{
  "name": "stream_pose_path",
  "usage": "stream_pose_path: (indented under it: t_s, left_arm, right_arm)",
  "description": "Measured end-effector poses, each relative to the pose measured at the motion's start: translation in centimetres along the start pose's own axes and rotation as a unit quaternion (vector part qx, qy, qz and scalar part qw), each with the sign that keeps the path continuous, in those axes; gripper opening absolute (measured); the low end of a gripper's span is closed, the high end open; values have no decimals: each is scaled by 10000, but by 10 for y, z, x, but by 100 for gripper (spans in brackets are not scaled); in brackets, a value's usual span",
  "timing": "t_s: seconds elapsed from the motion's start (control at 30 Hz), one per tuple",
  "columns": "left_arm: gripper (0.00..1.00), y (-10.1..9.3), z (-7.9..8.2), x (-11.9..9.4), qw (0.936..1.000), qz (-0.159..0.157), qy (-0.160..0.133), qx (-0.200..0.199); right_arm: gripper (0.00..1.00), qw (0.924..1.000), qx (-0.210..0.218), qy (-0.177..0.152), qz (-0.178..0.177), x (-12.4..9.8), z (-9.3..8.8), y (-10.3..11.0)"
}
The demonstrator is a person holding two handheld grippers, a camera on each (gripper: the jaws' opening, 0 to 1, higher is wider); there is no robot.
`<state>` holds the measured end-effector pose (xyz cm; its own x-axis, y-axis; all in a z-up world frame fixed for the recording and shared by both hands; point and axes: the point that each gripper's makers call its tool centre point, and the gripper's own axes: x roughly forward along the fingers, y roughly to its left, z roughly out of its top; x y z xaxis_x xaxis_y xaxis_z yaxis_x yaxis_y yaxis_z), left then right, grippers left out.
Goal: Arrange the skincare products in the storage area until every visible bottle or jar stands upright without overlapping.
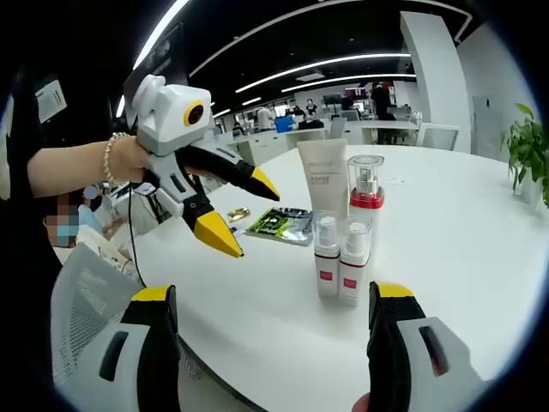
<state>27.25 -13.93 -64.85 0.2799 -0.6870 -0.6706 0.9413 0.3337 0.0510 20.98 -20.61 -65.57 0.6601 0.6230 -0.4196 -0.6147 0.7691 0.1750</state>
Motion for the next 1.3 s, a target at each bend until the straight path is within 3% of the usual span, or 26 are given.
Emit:
stream_pose_path:
  t_s: [0.27, 0.53, 0.7, 0.9, 1.03, 1.13, 1.3]
  left_arm:
    - [73, 0, -24, -24, 9977, 371, 12, -570]
    - [81, 1, -48, -46, 9909, 721, -51, -1137]
    - [91, 6, -61, -63, 9808, 1071, -215, -1617]
    - [94, 7, -78, -81, 9652, 1362, -424, -2192]
    - [94, 4, -92, -90, 9566, 1499, -463, -2456]
    - [94, 0, -98, -99, 9457, 1686, -599, -2715]
    - [93, -8, -115, -108, 9372, 1834, -571, -2913]
  right_arm:
    - [92, 10000, -10, 16, 82, 1, -1, 3]
    - [92, 9999, -19, 24, 127, 1, -1, 5]
    - [92, 9999, -6, 17, 126, 0, -1, 6]
    - [92, 9999, -44, 59, 154, 1, -3, 7]
    - [92, 9998, -21, 60, 167, 1, -3, 8]
    - [91, 9998, -76, 57, 160, 1, -3, 8]
    - [91, 9997, -134, 81, 183, 2, -4, 9]
